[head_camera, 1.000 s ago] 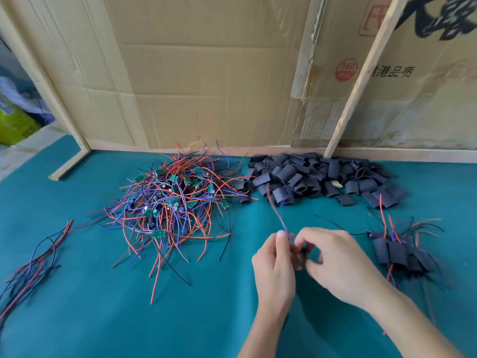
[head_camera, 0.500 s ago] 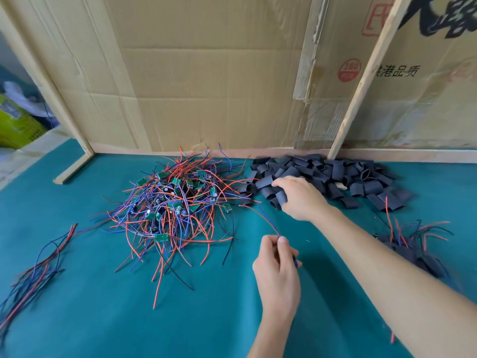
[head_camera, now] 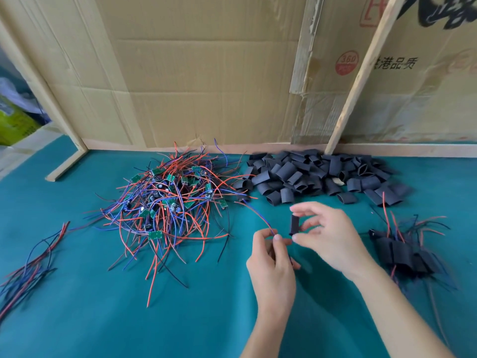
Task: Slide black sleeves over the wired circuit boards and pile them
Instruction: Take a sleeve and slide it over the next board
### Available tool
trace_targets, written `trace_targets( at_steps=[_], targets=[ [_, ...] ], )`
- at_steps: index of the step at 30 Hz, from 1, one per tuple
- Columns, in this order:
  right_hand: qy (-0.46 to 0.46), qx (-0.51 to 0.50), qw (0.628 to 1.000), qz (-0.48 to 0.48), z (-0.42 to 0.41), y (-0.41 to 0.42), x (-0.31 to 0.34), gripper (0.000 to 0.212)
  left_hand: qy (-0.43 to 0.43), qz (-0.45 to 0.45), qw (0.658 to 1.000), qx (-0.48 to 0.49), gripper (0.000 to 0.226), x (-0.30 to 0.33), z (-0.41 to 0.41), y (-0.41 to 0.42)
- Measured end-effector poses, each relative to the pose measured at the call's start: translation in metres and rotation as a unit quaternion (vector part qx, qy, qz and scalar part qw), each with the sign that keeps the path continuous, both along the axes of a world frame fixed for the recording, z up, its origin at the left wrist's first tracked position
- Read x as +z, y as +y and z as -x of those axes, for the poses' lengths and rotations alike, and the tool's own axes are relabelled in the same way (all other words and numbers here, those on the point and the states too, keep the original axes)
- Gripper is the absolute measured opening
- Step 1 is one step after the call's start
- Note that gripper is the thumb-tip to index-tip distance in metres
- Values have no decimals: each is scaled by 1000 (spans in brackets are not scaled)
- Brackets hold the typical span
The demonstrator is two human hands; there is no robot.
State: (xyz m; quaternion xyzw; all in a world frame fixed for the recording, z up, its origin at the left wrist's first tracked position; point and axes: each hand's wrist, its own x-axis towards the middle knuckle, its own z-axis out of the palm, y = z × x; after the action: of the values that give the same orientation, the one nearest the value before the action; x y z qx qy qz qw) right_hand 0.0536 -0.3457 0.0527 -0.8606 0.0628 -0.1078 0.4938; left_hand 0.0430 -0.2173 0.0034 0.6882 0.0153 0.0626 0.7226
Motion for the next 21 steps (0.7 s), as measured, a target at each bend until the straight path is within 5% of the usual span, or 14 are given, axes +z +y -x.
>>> trace_targets(
  at_steps=[10,16,21],
  targets=[
    [-45,-38,958,-282,24,11,-31,29,-2,-26,999,-40,20,-3,2,-2],
    [-21,-5,959,-282,31,-3,-31,18,-23,-51,997,-50,24,-4,2,-2],
    [-147,-134,921,-334,33,-14,-15,30,-23,-62,995,-77,28,-6,4,-3]
  ],
)
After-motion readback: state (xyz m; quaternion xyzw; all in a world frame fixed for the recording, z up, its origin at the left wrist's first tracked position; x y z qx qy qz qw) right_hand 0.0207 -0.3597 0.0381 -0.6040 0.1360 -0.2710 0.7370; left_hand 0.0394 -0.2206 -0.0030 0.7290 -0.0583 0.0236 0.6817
